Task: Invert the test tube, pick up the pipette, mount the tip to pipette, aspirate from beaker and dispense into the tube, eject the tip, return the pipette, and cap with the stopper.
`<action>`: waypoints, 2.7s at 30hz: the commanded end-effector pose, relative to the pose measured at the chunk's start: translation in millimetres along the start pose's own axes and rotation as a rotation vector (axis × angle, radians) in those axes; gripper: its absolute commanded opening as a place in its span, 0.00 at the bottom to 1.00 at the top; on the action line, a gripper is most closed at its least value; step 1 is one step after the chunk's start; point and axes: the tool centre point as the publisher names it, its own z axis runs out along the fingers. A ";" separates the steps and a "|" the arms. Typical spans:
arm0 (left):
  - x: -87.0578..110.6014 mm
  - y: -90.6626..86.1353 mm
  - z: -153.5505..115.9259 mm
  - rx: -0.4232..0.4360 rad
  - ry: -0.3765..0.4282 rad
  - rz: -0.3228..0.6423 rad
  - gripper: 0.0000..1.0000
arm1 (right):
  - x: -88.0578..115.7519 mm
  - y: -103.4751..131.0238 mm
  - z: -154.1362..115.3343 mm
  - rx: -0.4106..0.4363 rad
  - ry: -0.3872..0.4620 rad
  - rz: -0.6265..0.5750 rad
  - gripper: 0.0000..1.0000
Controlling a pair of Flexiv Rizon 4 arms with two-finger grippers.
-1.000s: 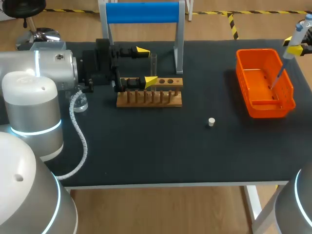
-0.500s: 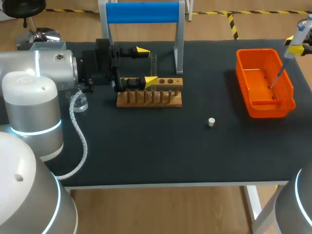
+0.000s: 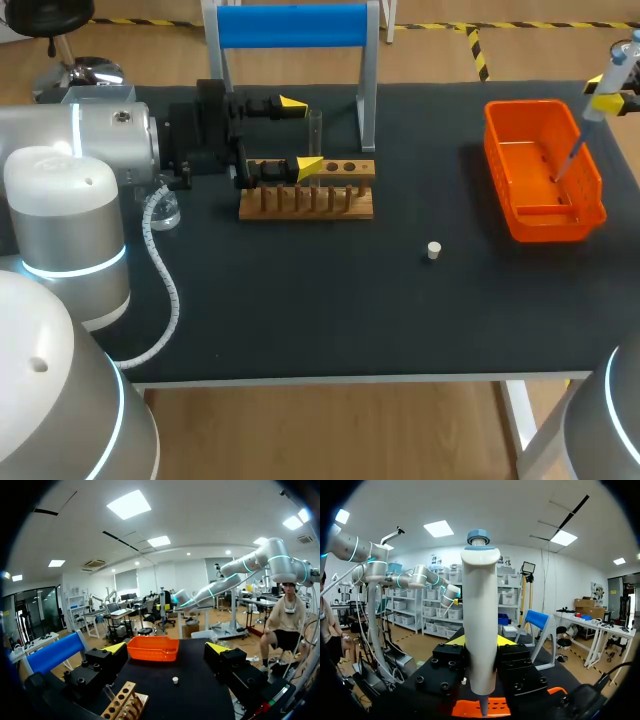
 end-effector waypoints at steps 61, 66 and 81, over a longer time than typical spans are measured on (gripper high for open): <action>-5.8 -81.8 299.4 -0.058 0.009 -0.111 0.00 | 0.3 0.6 -0.4 0.002 0.000 0.000 0.00; -5.8 -81.8 299.4 -0.058 0.009 -0.111 0.00 | 0.3 0.6 -0.4 0.002 0.000 0.000 0.00; -5.8 -81.8 299.4 -0.058 0.009 -0.111 0.00 | 0.3 0.6 -0.4 0.002 0.000 0.000 0.00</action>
